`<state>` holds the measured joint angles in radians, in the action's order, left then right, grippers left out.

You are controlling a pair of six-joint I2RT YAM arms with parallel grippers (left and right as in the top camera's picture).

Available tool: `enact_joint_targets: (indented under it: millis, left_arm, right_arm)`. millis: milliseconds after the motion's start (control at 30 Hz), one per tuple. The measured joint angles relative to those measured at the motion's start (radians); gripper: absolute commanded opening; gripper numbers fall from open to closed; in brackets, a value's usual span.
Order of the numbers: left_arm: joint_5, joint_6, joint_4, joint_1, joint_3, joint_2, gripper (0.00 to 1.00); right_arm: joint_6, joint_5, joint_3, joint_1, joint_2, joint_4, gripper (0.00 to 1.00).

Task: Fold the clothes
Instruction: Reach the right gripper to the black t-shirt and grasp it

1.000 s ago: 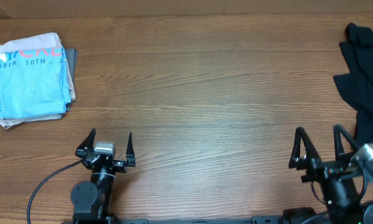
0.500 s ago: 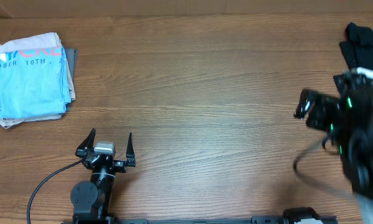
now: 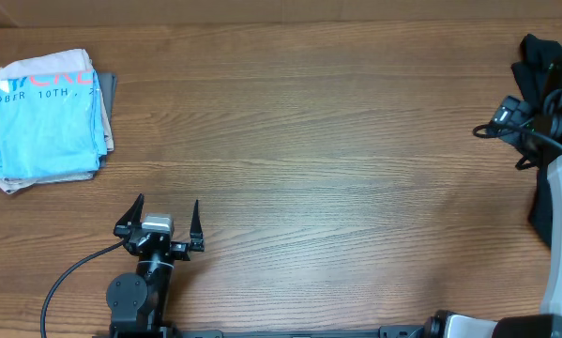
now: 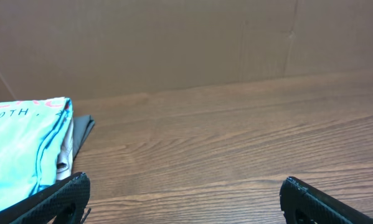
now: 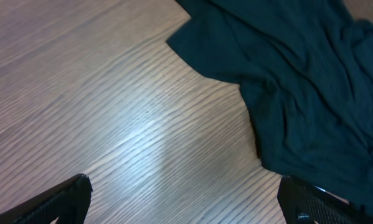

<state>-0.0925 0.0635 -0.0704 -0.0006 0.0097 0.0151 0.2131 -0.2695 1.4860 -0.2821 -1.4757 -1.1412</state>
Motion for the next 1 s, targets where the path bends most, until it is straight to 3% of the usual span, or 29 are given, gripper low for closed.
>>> enact_joint_targets:
  millis: [67,200,500,1000]
  left_arm:
    - [0.0,0.0,0.0,0.0,0.0,0.0,1.0]
    - [0.0,0.0,0.0,0.0,0.0,0.0,1.0]
    - [0.0,0.0,0.0,0.0,0.0,0.0,1.0]
    - [0.0,0.0,0.0,0.0,0.0,0.0,1.0]
  right_arm:
    - [-0.008,0.004,0.0,-0.032,-0.018,0.001,0.83]
    - [-0.007,0.01,0.0,-0.111,-0.063,0.004,0.75]
    - [-0.005,0.05,0.0,-0.264,-0.184,0.029,0.73]
    - [-0.005,0.06,0.0,-0.378,-0.378,0.073,0.74]
